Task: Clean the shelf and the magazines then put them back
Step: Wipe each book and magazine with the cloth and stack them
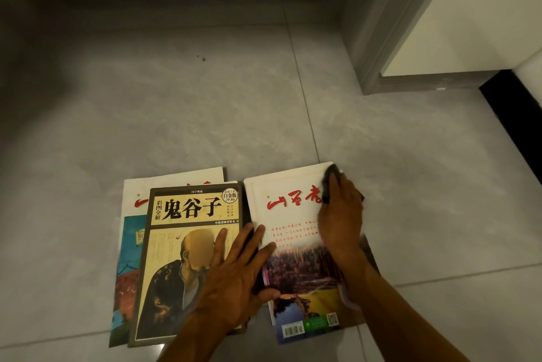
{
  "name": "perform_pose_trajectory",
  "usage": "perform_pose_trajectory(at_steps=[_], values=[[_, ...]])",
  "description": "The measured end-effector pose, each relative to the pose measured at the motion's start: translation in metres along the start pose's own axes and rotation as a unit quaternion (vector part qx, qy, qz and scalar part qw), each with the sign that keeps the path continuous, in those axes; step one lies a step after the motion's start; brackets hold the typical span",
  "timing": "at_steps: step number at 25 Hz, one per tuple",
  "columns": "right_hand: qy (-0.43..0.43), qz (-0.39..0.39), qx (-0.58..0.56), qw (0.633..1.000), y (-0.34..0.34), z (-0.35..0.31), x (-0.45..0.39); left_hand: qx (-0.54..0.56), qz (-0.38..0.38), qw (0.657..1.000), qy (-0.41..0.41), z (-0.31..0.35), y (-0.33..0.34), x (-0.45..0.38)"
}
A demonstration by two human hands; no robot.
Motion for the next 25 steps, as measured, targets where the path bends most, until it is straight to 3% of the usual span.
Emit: perform_pose_trajectory(at_steps=[3,5,6,9,10,12,15,17,20,21,25], values=[[-0.232,-0.099,0.035,0.967,0.024,-0.042,0.036,0.0,-0.002,1.0,-0.001,0.001,-0.001,0.0],[-0.32,-0.151,0.048,0.934,0.02,-0.038,0.036,0.002,-0.004,1.0,0.002,0.002,-0.002,-0.001],[-0.298,-0.153,0.053,0.941,0.014,-0.026,0.025,0.003,-0.003,1.0,0.003,0.002,-0.002,-0.002],[-0.089,-0.062,0.003,0.994,-0.006,0.006,-0.006,0.006,0.001,1.0,-0.003,-0.001,-0.003,-0.001],[-0.074,-0.046,0.001,0.996,-0.003,-0.003,-0.002,0.005,0.002,1.0,-0.004,-0.001,-0.003,0.0],[-0.156,-0.088,0.019,0.984,0.021,-0.041,0.024,0.004,-0.005,1.0,-0.005,0.001,-0.002,0.001],[-0.329,-0.209,0.021,0.921,0.04,-0.078,0.048,0.004,-0.017,1.0,-0.006,0.003,-0.003,-0.001],[-0.331,-0.23,0.024,0.915,0.037,-0.071,0.021,0.004,-0.011,1.0,-0.007,0.0,-0.004,-0.001],[-0.206,-0.147,0.028,0.967,0.031,-0.065,0.006,0.008,-0.002,1.0,-0.008,-0.002,-0.005,0.001],[-0.213,-0.141,0.022,0.967,0.038,-0.074,0.017,0.009,-0.003,1.0,-0.007,-0.001,-0.005,0.001],[-0.386,-0.254,0.007,0.887,0.044,-0.092,0.044,0.016,-0.008,1.0,-0.014,0.0,-0.005,-0.001]])
Point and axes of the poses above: each hand's wrist, its own x-axis away from the middle knuckle, its own y-axis out of the palm, z = x × y, the point moved 6 cm from there along -x, towards the middle knuckle, and after that the axes turned 8 degrees about -x, right-handed, at the moved point
